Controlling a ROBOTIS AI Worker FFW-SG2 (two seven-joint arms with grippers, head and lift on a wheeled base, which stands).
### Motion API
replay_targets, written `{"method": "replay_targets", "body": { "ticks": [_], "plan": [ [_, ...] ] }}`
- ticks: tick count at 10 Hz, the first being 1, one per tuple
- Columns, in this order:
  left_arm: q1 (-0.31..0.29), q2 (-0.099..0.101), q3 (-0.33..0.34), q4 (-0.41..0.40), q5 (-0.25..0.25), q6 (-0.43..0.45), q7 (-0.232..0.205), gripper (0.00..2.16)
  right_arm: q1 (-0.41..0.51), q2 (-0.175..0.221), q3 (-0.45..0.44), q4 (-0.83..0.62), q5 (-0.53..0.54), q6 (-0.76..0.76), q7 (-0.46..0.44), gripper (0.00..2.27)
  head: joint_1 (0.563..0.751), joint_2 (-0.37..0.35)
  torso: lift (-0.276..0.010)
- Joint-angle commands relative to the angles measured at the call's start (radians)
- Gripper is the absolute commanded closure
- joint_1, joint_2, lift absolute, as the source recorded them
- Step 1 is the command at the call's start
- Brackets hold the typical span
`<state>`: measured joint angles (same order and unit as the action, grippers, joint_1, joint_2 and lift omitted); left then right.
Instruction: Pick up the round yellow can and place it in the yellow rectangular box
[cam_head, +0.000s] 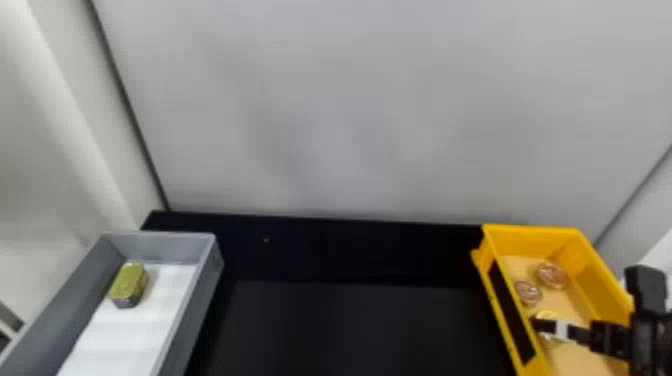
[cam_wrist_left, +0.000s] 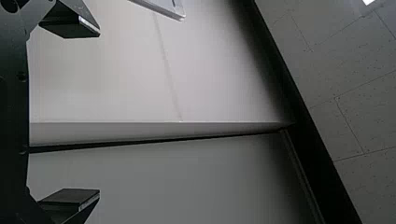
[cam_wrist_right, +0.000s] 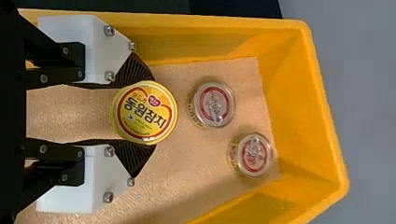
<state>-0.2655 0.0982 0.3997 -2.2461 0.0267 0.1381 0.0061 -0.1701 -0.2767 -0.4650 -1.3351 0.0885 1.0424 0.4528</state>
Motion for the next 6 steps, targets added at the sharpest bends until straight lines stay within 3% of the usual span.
{"method": "replay_targets", "body": {
  "ticks": [1,3,6],
  "plan": [
    [0.002,0.0,0.004,-0.004,0.001,0.0,0.0,0.07,0.02,-0.007,0.006,0.004,-0.058,0.003,-0.038,0.76,0.655,-0.043,-0.009],
    [0.002,0.0,0.004,-0.004,0.001,0.0,0.0,0.07,0.018,-0.015,0.019,-0.018,-0.058,0.026,-0.066,0.69,0.655,-0.043,-0.009],
    [0.003,-0.001,0.004,-0.004,0.001,0.002,0.0,0.07,0.018,-0.024,0.025,-0.059,-0.059,0.078,-0.08,0.0,0.655,-0.043,-0.009]
  ]
}}
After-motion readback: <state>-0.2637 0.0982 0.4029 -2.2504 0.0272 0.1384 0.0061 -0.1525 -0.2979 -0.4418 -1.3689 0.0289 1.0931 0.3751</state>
